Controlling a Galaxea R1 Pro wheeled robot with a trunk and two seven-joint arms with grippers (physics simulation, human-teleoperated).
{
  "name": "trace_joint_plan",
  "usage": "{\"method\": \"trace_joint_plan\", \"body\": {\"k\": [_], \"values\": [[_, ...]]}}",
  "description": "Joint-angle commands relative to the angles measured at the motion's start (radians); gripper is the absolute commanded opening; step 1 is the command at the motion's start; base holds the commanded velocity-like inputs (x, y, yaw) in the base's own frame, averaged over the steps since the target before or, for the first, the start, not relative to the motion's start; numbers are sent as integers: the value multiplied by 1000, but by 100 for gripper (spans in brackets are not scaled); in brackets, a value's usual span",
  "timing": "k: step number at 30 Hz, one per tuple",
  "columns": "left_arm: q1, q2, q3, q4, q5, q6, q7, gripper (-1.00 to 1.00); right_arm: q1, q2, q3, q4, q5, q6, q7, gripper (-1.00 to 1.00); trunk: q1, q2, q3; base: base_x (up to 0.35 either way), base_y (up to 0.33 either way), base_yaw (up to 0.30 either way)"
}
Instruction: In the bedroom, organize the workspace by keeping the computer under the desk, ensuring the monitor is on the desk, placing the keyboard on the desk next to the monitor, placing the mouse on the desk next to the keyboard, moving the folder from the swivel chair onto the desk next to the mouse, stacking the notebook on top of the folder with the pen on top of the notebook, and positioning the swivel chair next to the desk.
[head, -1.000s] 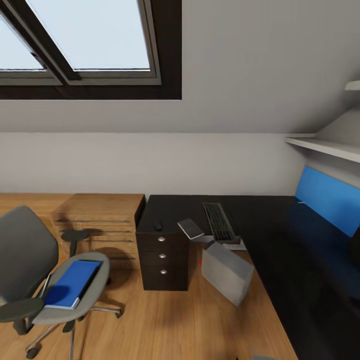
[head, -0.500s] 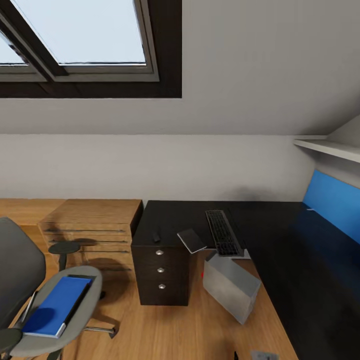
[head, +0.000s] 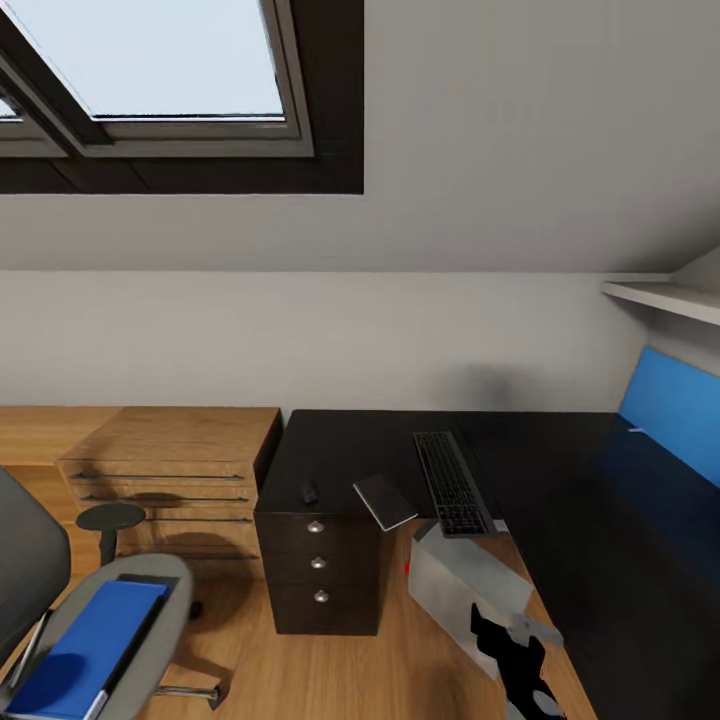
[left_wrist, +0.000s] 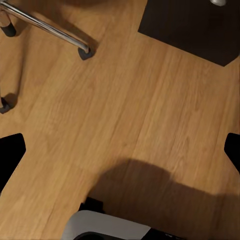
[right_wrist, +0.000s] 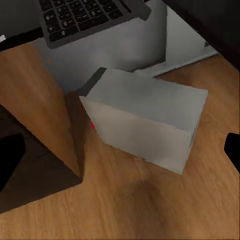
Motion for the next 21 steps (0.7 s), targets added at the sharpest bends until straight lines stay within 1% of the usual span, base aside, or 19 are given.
{"method": "trace_joint_plan", "body": {"k": [1,4,5,7,8,9,10,11,13,15,16,18,19,21], "values": [[-1,0,4,-1,10,-6,-10,100,-1,-11,6,-34,-48,20,12,100,0,-2,-2,18,0,0],[-1,0,4,-4,11,-17,-9,100,-1,-49,-4,-128,-185,99,81,100,0,-2,-2,8,0,0],[-1,0,4,-4,12,-18,-9,100,-2,-62,-11,-156,-232,130,101,100,4,-9,-5,3,0,0],[-1,0,5,-4,13,-18,-8,100,-2,-73,-22,-178,-278,156,118,100,12,-23,-11,2,0,0],[-1,0,4,-5,13,-18,-8,100,-2,-83,-38,-192,-319,177,135,100,16,-30,-15,1,0,0],[-1,0,4,-6,14,-18,-7,100,-2,-87,-45,-198,-337,185,143,100,20,-37,-18,1,0,0],[-1,-3,4,-13,14,-17,-6,100,-2,-93,-56,-207,-363,201,157,100,23,-44,-21,0,0,0],[-1,-8,4,-32,14,-15,-3,100,-2,-97,-63,-216,-380,214,168,100,27,-51,-24,0,0,0],[-1,-12,4,-63,15,-13,0,100,-2,-100,-69,-227,-391,224,176,100,35,-65,-30,0,0,0],[-1,-16,4,-119,15,-1,3,100,-2,-102,-75,-248,-402,232,182,100,43,-79,-36,0,0,0],[-1,-18,4,-162,15,24,4,100,-2,-103,-85,-262,-408,236,184,100,46,-86,-40,0,0,0],[-1,-21,4,-210,15,68,6,100,-2,-103,-104,-271,-418,240,186,100,54,-100,-46,0,0,0],[-1,-26,4,-266,14,127,10,100,-2,-104,-129,-277,-431,249,188,100,58,-107,-49,0,0,0],[-1,-34,4,-324,14,196,16,100,-1,-103,-153,-281,-445,269,192,100,66,-121,-55,0,0,0]]}}
